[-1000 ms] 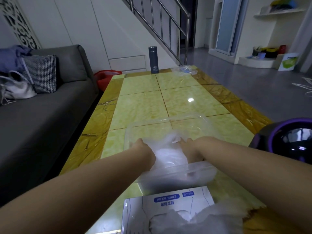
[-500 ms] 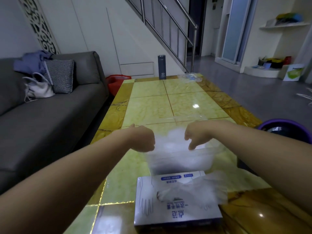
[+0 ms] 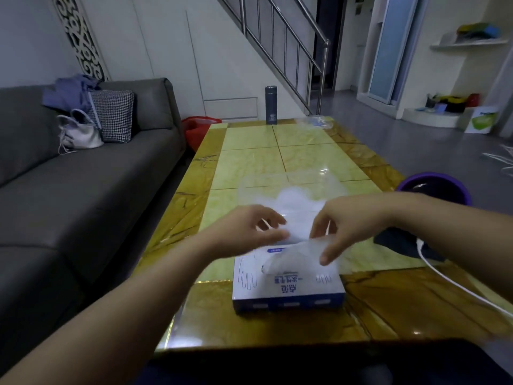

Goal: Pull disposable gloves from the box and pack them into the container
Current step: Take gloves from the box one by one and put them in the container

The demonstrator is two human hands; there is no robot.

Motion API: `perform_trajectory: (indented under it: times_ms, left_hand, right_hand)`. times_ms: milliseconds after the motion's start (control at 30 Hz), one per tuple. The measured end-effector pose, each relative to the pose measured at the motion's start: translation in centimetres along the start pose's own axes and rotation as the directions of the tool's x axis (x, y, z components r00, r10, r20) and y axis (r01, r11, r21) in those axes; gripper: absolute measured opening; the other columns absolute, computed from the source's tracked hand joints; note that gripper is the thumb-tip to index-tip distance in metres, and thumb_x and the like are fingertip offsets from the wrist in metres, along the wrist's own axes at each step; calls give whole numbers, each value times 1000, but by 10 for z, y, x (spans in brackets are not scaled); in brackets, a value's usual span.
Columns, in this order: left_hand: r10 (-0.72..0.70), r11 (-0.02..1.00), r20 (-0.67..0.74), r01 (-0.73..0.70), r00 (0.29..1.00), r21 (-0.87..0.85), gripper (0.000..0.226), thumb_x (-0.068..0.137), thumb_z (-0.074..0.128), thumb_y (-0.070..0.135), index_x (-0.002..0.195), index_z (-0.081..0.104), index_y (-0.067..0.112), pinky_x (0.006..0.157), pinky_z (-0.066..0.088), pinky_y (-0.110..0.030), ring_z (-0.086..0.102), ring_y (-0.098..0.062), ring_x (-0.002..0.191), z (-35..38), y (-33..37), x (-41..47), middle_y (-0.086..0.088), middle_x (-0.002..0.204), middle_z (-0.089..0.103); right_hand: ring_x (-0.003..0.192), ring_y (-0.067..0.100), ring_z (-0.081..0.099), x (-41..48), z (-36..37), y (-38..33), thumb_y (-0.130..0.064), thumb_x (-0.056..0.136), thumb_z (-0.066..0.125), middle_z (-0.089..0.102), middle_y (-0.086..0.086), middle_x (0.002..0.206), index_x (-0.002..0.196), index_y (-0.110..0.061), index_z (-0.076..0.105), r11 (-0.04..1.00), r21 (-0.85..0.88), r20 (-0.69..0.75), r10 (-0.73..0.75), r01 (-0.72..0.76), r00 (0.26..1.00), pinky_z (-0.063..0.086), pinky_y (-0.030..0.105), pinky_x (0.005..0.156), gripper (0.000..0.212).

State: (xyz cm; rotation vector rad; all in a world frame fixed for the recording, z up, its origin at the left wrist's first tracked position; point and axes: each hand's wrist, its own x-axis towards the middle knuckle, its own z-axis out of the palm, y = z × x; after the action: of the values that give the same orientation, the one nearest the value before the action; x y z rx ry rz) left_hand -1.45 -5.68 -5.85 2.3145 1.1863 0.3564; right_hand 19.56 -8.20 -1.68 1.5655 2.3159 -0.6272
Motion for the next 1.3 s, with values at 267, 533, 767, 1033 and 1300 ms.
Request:
perform_trajectory:
  times_ms: [267,533,767,1033,1300]
  left_hand:
    - [-81,990,90,70,993,125,31,93,58,30,120,62,17,83,45,-26,58,-14,101,45,-1,-3,1,122,63]
    - [-50,960,92,73,995,-269,51,83,68,43,129,53,26,92,51,-31,59,-11,111,13,-1,-8,9,124,61]
    - [-35,717,56,64,998,-694,91,65,62,75,141,40,33,112,28,-46,48,-13,126,-34,17,-11,8,138,52]
    - [-138,715,-238,-70,961,-696,11,86,64,16,97,67,15,85,51,-33,65,-15,85,-33,23,-9,-2,89,71]
    - [-137,821,-361,-99,922,-563,49,93,58,24,138,43,32,86,40,-16,59,0,96,-53,21,-5,2,100,64]
  right_hand:
    - [70,-4,50,-13,-5,-4,-28,90,62,55,-17,75,83,-25,60,993,103,-434,-14,65,901,32,13,57,9]
    - [70,-1,58,-34,-37,-15,-19,88,65,67,-8,82,90,-21,67,904,317,-713,28,287,701,46,17,71,3]
    - [86,4,66,-43,-48,-16,-14,87,67,72,-9,93,103,-28,68,831,408,-544,-111,378,832,51,20,84,22]
    - [100,21,66,-33,-41,-10,-7,85,68,71,5,105,123,-26,55,828,488,-400,-71,278,914,52,28,92,44]
    - [108,19,60,-10,-19,-1,-36,66,72,67,7,114,151,-31,11,417,875,-318,115,245,941,52,31,86,104]
